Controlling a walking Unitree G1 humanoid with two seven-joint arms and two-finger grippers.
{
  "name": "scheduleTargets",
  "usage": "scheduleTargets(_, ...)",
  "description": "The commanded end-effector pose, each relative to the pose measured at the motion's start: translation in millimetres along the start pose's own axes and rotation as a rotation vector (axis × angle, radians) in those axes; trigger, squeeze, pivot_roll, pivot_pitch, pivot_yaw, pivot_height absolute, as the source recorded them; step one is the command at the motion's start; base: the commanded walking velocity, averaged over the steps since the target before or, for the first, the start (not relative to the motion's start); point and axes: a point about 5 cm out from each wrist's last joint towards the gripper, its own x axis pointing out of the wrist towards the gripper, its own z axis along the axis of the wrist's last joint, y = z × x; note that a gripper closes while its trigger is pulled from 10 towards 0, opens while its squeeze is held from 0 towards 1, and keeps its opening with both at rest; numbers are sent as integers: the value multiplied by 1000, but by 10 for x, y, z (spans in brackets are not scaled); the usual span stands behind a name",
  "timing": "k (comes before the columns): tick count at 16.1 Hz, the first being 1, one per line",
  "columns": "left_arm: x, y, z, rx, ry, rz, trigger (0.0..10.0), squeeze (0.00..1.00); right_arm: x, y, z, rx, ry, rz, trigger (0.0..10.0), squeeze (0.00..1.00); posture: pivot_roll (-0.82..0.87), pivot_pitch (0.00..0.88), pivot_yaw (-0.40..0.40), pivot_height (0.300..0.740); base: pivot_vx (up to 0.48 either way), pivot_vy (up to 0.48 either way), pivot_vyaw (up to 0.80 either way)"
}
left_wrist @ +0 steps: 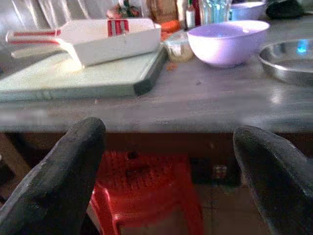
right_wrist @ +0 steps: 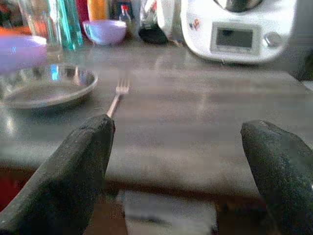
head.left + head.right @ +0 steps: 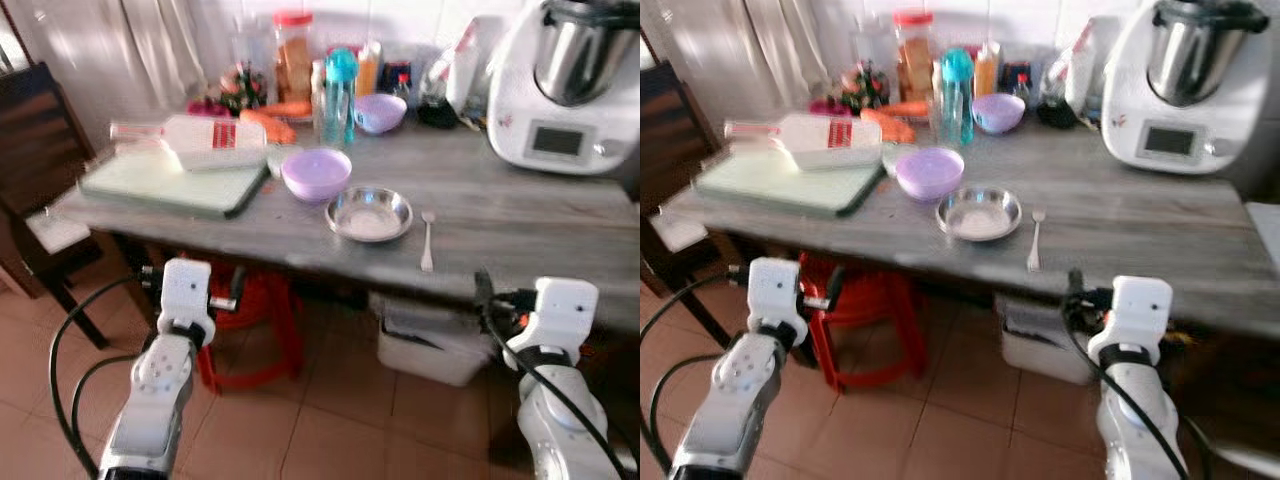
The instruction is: Setting the table
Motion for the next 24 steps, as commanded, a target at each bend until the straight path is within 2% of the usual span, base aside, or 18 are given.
scheduleTargets(1,6,52,12,12,3,14,10000,0,17,25,43,12,-14,5,10000,0,-47,0,23,740,-315,0,0)
scheduleTargets(9,35,25,13,10,6,3,10000,0,33,19,43,7,-14,-2,10000,0,-53,0,26,740,-319,0,0)
scheduleTargets(10,21,-47,55,-24,-26,-93,10000,0,35,20,39,4,-13,-5,10000,0,-53,0,27,740,0,0,0)
scheduleTargets(12,6,-89,74,-32,-36,-138,10000,0,44,19,37,-1,-13,-11,10000,0,-52,0,28,740,0,0,0)
scheduleTargets(18,21,-115,76,-34,-35,-165,10000,0,63,36,31,-12,-12,-13,10000,0,-48,0,31,740,0,0,0)
scheduleTargets(24,33,-116,86,-32,-36,-169,10000,0,79,48,21,4,-10,-16,10000,0,-44,0,32,740,0,-277,0)
